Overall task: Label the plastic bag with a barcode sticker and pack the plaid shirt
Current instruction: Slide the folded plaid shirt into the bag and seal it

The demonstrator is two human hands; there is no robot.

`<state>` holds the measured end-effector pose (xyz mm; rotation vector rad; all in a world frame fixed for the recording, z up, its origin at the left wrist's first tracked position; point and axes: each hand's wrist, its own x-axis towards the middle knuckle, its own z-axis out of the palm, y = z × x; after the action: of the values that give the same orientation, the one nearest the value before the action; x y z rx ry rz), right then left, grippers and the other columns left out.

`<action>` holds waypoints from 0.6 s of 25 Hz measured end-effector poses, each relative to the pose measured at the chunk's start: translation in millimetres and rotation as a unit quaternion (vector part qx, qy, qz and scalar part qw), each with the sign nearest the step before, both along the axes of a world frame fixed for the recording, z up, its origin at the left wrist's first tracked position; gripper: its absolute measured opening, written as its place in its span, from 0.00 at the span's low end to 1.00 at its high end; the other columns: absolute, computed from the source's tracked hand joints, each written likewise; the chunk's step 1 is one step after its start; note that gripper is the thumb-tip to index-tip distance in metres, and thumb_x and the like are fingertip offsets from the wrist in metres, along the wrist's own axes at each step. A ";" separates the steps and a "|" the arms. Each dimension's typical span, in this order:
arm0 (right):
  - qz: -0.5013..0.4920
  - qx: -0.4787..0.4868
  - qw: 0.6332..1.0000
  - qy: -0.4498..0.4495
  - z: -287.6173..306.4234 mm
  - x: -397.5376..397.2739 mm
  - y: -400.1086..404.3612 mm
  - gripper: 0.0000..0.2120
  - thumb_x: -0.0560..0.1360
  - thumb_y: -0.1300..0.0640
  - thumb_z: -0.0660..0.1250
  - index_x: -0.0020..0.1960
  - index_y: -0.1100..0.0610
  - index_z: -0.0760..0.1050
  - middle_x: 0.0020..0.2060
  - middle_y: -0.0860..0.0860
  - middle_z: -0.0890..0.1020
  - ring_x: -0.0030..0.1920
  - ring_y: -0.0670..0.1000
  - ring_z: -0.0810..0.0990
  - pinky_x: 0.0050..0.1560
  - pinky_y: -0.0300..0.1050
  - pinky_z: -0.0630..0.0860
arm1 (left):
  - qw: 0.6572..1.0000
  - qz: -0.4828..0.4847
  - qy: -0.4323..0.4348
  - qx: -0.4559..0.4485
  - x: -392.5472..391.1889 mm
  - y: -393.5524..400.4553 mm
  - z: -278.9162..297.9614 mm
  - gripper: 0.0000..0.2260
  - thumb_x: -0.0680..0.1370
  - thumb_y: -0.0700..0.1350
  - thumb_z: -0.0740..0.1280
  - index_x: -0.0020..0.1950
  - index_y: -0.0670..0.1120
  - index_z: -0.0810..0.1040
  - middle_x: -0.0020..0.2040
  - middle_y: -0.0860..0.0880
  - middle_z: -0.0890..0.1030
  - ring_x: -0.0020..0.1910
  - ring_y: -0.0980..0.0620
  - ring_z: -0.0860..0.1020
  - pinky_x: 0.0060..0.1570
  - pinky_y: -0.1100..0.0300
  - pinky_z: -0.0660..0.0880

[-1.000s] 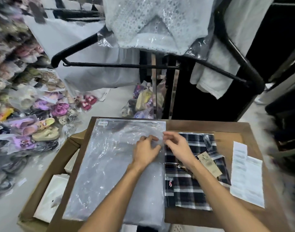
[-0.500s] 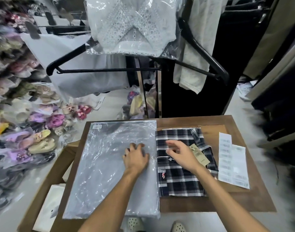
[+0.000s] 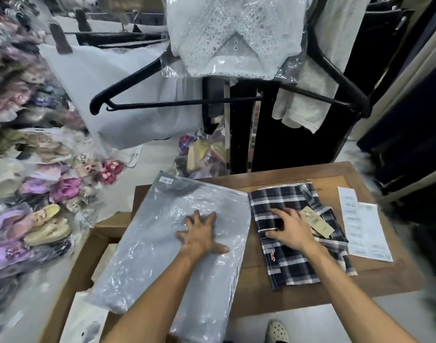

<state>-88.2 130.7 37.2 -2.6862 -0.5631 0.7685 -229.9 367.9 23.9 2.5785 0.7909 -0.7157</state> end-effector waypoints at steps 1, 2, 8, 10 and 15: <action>-0.009 0.002 1.000 0.004 -2.5 0.6 -0.6 0.40 0.69 0.38 0.75 0.77 0.42 0.63 0.77 0.54 0.64 0.76 0.62 0.59 0.73 0.61 0.64 | 1.000 -0.028 -0.004 0.002 -5.3 5.8 0.2 0.51 0.61 0.68 0.76 0.77 0.65 0.50 0.79 0.45 0.47 0.77 0.34 0.48 0.66 0.30 0.61; -0.014 0.002 1.000 0.006 -3.8 1.2 -1.8 0.40 0.69 0.37 0.74 0.77 0.43 0.63 0.77 0.54 0.64 0.76 0.62 0.59 0.73 0.61 0.64 | 0.998 -0.054 -0.008 0.007 -10.1 11.4 0.4 0.51 0.60 0.68 0.76 0.77 0.65 0.51 0.79 0.45 0.48 0.77 0.35 0.49 0.66 0.31 0.61; 0.018 -0.054 0.998 -0.001 -4.4 6.2 -7.5 0.41 0.68 0.28 0.69 0.77 0.39 0.63 0.78 0.49 0.63 0.77 0.58 0.60 0.72 0.65 0.64 | 0.983 -0.179 -0.005 0.026 -28.9 37.8 0.9 0.53 0.58 0.67 0.77 0.77 0.64 0.51 0.79 0.45 0.50 0.77 0.36 0.49 0.70 0.30 0.57; 0.024 -0.061 0.998 -0.002 -6.2 9.1 -9.4 0.42 0.66 0.26 0.68 0.76 0.38 0.63 0.77 0.48 0.63 0.76 0.58 0.60 0.72 0.67 0.64 | 0.972 -0.232 -0.001 0.045 -33.7 44.4 2.9 0.54 0.58 0.66 0.78 0.78 0.63 0.52 0.80 0.44 0.50 0.78 0.36 0.48 0.71 0.31 0.57; 0.040 -0.065 0.997 -0.006 -9.7 15.3 -13.6 0.43 0.63 0.21 0.65 0.74 0.36 0.64 0.75 0.48 0.64 0.74 0.58 0.62 0.69 0.68 0.66 | 0.937 -0.343 0.040 0.055 -46.6 51.7 17.4 0.54 0.62 0.60 0.81 0.79 0.62 0.51 0.82 0.45 0.45 0.80 0.39 0.43 0.73 0.31 0.50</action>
<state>-72.9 117.1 27.4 -2.8025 -0.6481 0.8378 -276.5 419.6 41.3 2.9485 -0.0941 -0.9866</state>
